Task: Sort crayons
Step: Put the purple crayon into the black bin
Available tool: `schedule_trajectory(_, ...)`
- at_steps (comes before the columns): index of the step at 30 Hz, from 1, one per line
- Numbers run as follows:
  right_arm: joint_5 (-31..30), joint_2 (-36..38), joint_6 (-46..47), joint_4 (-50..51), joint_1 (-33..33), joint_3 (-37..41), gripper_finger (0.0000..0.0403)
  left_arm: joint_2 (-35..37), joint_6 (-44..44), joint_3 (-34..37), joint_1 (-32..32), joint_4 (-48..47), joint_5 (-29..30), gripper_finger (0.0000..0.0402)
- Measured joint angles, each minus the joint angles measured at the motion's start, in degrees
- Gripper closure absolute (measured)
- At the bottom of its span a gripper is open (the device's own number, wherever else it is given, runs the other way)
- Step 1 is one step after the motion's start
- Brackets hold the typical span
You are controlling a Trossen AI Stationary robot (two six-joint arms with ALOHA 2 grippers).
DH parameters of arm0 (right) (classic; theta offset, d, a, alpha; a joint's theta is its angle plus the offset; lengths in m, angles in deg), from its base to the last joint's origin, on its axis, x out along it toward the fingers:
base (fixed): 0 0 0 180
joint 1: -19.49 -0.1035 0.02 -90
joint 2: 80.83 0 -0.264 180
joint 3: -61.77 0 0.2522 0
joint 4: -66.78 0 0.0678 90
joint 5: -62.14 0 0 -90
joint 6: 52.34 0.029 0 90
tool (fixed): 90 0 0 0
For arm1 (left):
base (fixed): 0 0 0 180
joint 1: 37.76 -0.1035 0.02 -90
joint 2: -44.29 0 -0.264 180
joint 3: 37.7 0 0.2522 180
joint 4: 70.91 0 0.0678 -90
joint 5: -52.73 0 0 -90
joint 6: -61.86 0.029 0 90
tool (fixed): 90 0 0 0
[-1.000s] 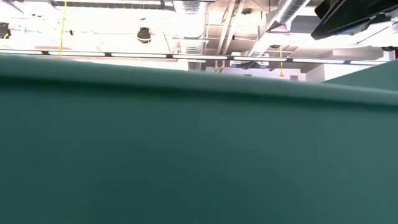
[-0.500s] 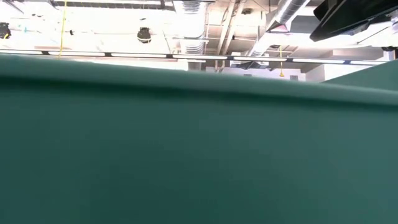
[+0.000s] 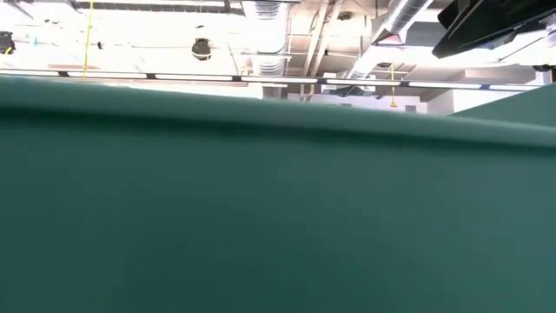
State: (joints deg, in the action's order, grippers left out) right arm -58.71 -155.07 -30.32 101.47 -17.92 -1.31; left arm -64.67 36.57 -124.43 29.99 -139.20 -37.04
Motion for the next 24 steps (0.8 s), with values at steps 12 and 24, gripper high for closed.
schedule_trajectory(12,0.00,0.00,0.07,-0.02,0.00,0.00,0.0289,-0.13,-0.64,-1.36,0.09,-0.81,-2.60,0.0319)
schedule_trajectory(24,0.00,0.00,0.10,0.00,-0.04,0.00,0.0289,-0.28,3.12,-0.95,0.24,1.52,-4.68,0.0319)
